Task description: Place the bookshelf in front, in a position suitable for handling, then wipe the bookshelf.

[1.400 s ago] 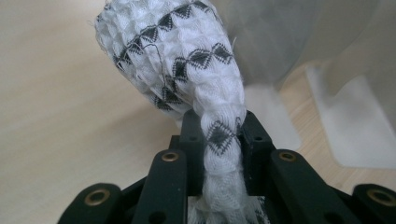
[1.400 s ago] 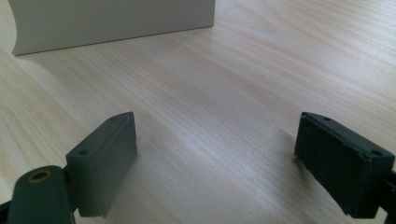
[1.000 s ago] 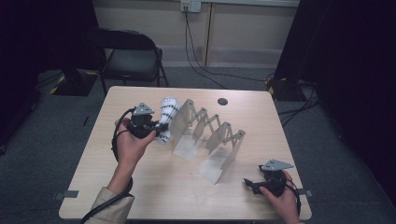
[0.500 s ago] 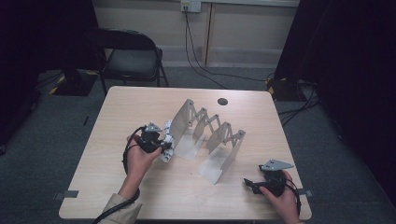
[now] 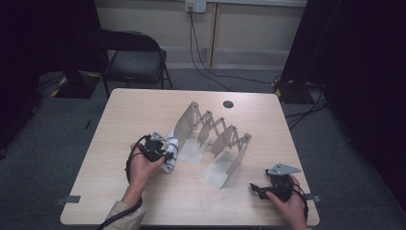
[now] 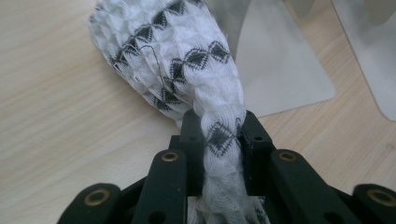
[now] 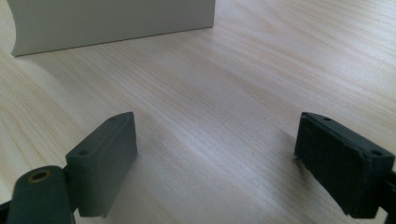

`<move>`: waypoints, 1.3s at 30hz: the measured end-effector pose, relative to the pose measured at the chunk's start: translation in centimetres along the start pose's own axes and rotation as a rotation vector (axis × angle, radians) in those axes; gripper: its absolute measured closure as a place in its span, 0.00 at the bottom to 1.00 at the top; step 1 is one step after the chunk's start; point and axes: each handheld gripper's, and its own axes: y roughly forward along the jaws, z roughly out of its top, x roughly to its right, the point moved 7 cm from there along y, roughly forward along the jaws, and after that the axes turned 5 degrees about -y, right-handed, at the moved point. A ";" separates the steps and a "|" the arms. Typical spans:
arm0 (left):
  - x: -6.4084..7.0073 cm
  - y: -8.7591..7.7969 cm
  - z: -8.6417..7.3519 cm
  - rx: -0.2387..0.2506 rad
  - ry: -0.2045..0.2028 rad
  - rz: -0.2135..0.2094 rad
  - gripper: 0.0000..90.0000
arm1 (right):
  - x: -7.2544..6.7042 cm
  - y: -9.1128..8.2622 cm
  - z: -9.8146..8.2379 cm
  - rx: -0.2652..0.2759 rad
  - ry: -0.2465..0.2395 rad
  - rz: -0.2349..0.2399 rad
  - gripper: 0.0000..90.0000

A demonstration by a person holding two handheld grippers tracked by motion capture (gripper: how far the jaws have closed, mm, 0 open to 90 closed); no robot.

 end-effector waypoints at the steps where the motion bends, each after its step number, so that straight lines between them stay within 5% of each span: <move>1: 0.0 -0.6 0.5 0.014 0.002 0.002 0.83 | 0.0 0.0 0.0 0.000 0.000 0.000 0.14; 9: 0.0 -3.9 4.5 0.104 0.023 0.019 0.83 | 0.0 0.0 0.0 0.000 0.001 0.000 0.13; 25: 1.0 -4.4 8.2 0.147 0.055 -0.004 0.83 | 0.0 0.0 0.0 0.001 0.002 0.002 0.13; 29: 1.0 -3.6 7.9 0.122 0.076 0.005 0.83 | 0.0 0.0 0.0 0.000 0.002 0.002 0.13; 39: 0.3 0.4 3.8 0.068 0.021 -0.026 0.83 | 0.0 0.0 0.0 -0.001 0.001 0.001 0.13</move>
